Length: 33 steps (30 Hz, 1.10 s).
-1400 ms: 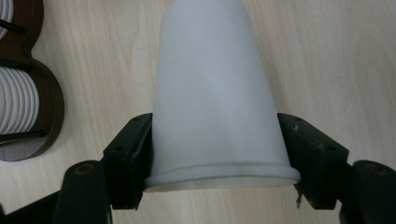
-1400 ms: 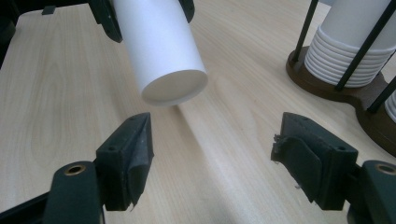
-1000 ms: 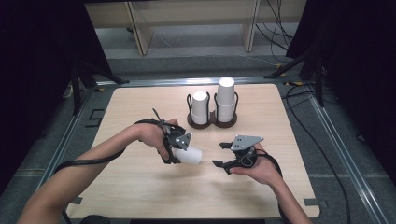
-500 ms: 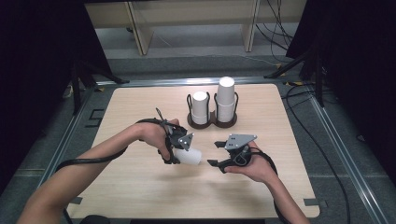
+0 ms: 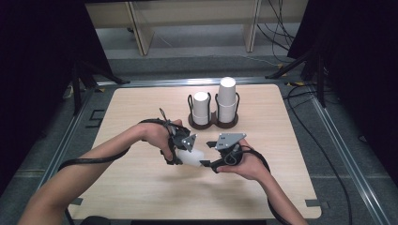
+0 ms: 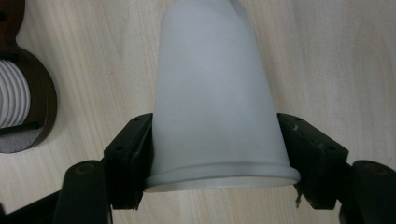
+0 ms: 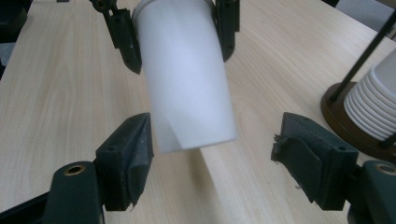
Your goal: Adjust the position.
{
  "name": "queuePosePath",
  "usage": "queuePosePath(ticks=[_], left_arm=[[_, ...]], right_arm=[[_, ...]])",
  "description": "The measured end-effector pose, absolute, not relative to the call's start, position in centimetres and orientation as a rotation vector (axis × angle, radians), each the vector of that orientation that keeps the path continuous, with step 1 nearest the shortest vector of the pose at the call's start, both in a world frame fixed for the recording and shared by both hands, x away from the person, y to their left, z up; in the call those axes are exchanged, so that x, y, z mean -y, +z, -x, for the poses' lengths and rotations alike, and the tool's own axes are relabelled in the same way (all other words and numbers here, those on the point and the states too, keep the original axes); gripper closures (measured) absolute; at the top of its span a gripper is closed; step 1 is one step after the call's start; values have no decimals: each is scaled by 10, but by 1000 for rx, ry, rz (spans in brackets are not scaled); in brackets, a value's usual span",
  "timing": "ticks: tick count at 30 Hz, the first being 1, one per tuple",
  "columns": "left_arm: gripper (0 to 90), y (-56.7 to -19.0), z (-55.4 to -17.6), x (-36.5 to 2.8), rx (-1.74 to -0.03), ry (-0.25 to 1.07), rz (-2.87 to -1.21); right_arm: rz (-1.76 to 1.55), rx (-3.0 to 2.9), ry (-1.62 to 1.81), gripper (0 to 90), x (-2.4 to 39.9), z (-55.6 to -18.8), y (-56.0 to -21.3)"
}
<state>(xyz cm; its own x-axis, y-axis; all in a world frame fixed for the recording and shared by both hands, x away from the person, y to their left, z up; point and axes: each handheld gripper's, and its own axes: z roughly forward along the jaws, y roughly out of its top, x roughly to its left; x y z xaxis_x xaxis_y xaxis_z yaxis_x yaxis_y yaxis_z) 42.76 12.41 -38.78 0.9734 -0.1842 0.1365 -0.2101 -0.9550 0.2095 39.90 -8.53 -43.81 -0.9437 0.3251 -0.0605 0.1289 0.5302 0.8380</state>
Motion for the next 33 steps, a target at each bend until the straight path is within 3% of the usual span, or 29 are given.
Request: queuePosePath(ticks=[33], left_arm=[[309, -384, -425, -115, 346, 168, -2891]], right_arm=[[-275, -2685, 1254, 275, 46, -403, -445]])
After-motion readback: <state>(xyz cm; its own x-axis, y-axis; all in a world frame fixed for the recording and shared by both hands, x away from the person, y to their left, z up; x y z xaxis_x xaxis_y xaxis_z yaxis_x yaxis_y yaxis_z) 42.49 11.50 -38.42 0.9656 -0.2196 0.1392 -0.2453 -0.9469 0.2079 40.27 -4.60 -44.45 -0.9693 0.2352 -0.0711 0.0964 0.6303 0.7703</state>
